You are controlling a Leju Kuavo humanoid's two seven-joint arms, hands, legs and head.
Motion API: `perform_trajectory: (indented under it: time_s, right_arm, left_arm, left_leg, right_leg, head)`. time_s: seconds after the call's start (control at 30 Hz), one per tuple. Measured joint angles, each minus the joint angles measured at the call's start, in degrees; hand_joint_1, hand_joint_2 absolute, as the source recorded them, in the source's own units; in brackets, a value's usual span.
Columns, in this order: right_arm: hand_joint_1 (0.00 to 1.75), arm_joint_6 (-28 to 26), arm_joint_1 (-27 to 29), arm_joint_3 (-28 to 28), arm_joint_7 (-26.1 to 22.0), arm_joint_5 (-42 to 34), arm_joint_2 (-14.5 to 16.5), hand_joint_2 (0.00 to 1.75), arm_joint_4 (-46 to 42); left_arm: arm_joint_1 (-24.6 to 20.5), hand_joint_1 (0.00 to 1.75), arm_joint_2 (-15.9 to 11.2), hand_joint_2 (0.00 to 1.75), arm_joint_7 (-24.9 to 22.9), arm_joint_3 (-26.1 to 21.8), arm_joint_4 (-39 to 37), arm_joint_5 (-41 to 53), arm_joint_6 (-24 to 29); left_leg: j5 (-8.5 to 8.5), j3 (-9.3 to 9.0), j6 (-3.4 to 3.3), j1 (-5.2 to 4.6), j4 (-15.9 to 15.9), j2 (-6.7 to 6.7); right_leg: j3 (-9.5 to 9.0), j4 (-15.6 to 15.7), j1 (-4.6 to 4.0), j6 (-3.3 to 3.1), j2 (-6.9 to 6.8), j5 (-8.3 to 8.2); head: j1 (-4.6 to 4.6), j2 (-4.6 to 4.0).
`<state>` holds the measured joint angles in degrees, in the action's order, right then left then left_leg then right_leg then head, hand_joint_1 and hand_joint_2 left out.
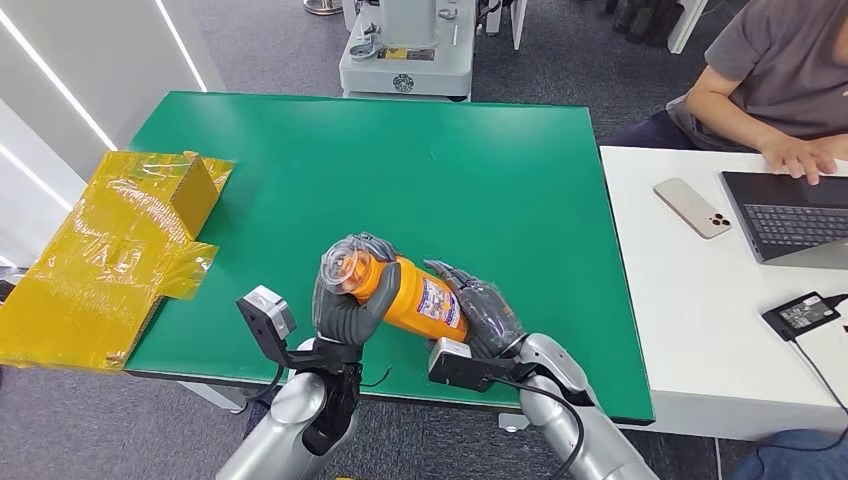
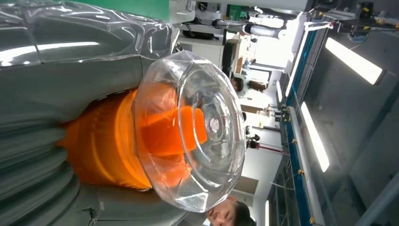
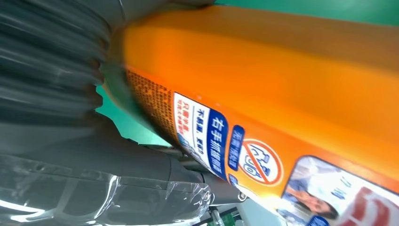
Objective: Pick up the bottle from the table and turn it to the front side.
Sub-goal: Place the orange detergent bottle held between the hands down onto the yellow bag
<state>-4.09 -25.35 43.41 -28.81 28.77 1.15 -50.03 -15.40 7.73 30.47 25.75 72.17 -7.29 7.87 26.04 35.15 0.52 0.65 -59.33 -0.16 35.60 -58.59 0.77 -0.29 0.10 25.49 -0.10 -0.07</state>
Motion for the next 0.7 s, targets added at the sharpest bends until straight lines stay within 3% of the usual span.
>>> perform_trajectory:
  time_s: [0.47, 0.7]
  right_arm:
    - [0.0, -2.25, 4.89, -3.21, -0.72, -8.88, 1.28, 1.75, -9.97]
    - [0.0, 2.37, 7.49, -5.48, -2.01, -16.09, 1.27, 1.75, -18.05]
  left_arm:
    - [-0.21, 1.75, 0.46, 1.75, 0.51, 0.0, 0.02, -1.75, 2.25]
    - [0.01, 1.75, 0.06, 1.75, 0.75, 0.0, 0.0, -2.03, 3.58]
  left_leg:
    - [0.0, 0.01, 0.0, 0.0, 0.0, -0.02]
    - [0.0, -0.02, 0.0, 0.0, 0.0, 0.02]
  right_leg:
    - [0.0, 0.0, 0.0, 0.0, -0.01, 0.0]
    - [0.01, 0.0, 0.0, 0.0, 0.01, 0.0]
  head:
    - [0.01, 0.0]
    - [0.0, 0.0]
